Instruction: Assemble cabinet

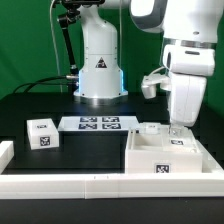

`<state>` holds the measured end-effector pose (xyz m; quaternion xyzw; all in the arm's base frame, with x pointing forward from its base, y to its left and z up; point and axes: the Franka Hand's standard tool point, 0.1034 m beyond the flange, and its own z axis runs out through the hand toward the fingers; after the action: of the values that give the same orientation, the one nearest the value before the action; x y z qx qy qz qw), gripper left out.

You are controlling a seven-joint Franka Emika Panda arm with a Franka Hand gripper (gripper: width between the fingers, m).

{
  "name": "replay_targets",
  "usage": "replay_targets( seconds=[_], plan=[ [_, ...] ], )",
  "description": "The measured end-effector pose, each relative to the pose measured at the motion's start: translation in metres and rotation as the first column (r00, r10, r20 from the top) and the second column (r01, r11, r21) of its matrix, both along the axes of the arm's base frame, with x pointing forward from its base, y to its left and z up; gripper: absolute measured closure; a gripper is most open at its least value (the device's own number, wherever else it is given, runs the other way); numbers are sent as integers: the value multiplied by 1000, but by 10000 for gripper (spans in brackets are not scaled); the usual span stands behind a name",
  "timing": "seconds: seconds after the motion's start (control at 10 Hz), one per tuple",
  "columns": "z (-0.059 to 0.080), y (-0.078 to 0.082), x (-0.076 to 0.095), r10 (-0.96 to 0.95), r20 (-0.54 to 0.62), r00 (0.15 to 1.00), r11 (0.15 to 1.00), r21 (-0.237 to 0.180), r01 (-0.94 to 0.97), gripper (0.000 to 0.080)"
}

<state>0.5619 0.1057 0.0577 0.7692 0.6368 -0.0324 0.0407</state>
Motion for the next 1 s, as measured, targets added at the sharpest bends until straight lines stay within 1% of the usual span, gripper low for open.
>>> replay_targets(
  seconds=[0.3, 0.6, 0.9, 1.0],
  plan=[
    [0, -2, 11, 6, -2, 1000, 1000, -4, -6, 729],
    [-2, -3, 17, 33, -5, 999, 999, -2, -33, 729],
    [0, -2, 16, 36, -5, 999, 999, -4, -36, 729],
    [1, 0, 16, 28, 7, 1000, 1000, 0, -28, 648]
  ],
)
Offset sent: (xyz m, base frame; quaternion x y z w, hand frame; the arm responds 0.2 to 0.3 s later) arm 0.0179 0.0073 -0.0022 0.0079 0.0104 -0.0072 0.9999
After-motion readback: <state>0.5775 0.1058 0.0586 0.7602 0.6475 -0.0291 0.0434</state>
